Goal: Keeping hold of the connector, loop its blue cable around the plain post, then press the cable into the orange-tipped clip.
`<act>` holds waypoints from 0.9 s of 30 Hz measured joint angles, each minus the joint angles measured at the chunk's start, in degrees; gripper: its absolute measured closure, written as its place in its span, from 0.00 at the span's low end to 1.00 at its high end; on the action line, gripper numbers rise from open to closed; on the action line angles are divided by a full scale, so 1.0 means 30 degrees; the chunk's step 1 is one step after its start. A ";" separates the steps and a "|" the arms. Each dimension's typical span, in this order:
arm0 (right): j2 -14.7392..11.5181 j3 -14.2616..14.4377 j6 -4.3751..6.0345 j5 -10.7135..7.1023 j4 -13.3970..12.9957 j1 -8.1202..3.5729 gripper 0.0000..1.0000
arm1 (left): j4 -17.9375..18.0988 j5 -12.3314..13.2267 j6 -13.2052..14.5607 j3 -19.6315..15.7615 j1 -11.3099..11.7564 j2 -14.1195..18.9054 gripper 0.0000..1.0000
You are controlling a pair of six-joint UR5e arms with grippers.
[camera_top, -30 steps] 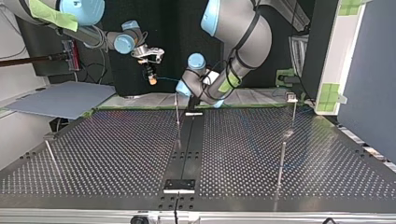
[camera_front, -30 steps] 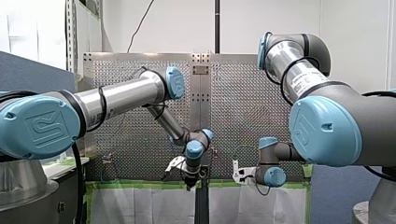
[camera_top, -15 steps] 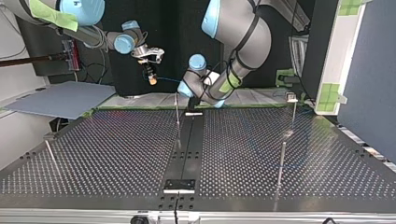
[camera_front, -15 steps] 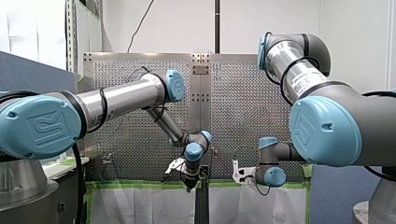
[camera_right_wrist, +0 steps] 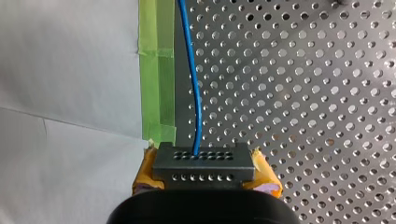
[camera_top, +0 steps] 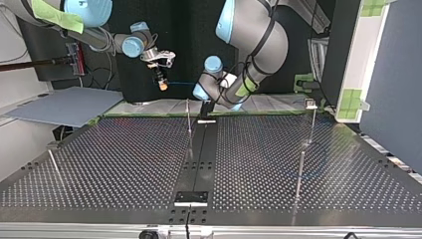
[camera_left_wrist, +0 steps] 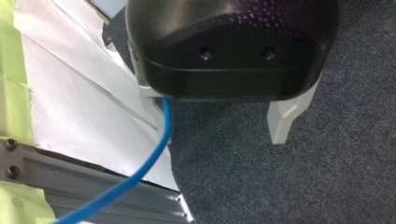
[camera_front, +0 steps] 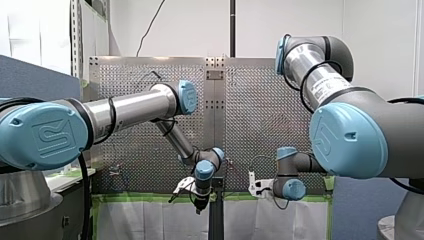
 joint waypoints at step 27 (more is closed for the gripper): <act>0.0000 0.0000 0.0000 0.0003 -0.0013 0.0063 1.00 | 0.1172 -0.0678 0.0792 -0.0728 -0.0465 0.0074 1.00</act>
